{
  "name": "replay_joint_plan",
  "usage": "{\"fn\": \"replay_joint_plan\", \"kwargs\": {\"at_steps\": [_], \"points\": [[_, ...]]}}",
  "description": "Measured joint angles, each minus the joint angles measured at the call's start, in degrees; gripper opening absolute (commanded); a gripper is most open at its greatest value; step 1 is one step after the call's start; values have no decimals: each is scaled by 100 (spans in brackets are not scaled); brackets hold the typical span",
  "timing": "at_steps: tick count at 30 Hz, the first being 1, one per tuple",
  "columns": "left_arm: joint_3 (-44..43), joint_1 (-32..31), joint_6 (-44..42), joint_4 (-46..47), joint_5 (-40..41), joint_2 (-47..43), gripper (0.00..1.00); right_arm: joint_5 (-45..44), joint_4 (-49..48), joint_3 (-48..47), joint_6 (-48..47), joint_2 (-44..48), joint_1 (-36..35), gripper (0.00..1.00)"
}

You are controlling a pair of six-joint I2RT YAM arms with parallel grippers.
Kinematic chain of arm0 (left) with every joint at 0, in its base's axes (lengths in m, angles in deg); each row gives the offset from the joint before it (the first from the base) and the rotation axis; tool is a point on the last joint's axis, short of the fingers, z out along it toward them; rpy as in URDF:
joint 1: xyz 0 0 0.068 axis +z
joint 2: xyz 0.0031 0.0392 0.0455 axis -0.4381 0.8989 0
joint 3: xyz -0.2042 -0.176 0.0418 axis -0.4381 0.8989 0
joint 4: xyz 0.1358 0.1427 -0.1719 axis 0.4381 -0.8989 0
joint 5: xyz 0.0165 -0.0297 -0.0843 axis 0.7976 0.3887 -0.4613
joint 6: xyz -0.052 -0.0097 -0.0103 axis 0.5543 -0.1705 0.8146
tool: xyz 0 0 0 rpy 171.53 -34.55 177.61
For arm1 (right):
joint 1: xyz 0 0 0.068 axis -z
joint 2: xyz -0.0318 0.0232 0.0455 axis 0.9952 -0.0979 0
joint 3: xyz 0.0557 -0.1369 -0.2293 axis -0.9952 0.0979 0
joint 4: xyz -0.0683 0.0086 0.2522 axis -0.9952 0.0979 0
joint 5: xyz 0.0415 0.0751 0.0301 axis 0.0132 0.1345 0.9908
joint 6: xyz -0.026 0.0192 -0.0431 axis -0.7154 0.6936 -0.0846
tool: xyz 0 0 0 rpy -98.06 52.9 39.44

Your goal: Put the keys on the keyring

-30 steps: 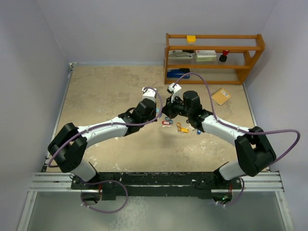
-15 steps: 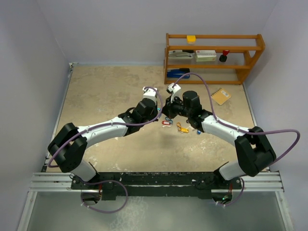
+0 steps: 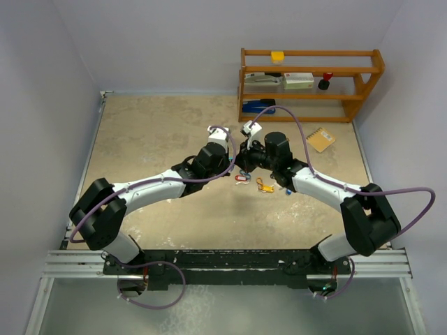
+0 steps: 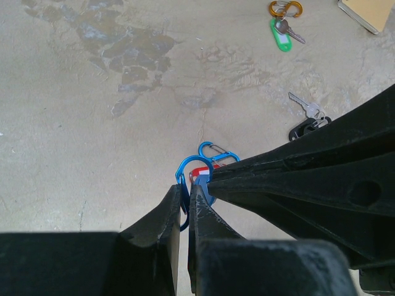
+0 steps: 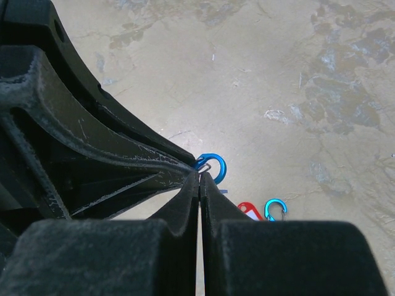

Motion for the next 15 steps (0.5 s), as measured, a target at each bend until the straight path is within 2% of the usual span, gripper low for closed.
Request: {"fn": "replay_joint_plan", "kwargs": {"at_steps": [15], "points": [[24, 0, 0, 13, -111, -31, 0, -7, -2, 0, 0, 0, 0, 0]]}}
